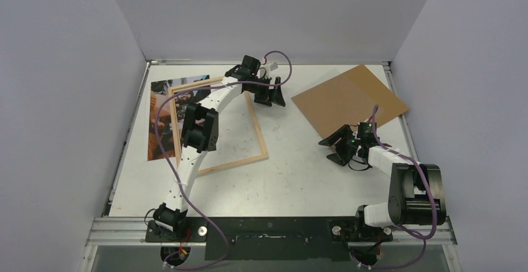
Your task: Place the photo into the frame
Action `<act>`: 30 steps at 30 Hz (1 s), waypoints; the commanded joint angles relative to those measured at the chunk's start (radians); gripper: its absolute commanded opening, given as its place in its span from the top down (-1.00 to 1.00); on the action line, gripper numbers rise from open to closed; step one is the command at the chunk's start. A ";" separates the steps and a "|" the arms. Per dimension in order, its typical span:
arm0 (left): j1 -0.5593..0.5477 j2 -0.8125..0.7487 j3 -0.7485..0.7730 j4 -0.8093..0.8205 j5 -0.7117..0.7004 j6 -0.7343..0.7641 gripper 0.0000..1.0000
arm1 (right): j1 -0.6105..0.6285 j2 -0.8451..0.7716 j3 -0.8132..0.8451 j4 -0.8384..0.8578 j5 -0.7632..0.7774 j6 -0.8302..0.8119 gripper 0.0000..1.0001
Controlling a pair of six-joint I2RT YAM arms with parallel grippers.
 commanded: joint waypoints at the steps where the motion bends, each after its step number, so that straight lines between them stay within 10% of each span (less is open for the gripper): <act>1: -0.001 -0.068 0.012 0.004 0.059 -0.019 -0.68 | 0.004 -0.032 0.030 0.002 -0.042 -0.038 -0.26; 20: -0.023 -0.049 -0.048 0.123 -0.180 -0.020 -0.67 | 0.010 -0.008 0.029 -0.088 0.161 -0.087 -0.20; 30: -0.031 -0.011 -0.084 0.342 -0.086 -0.077 -0.69 | 0.012 0.031 0.034 -0.074 0.215 -0.098 -0.19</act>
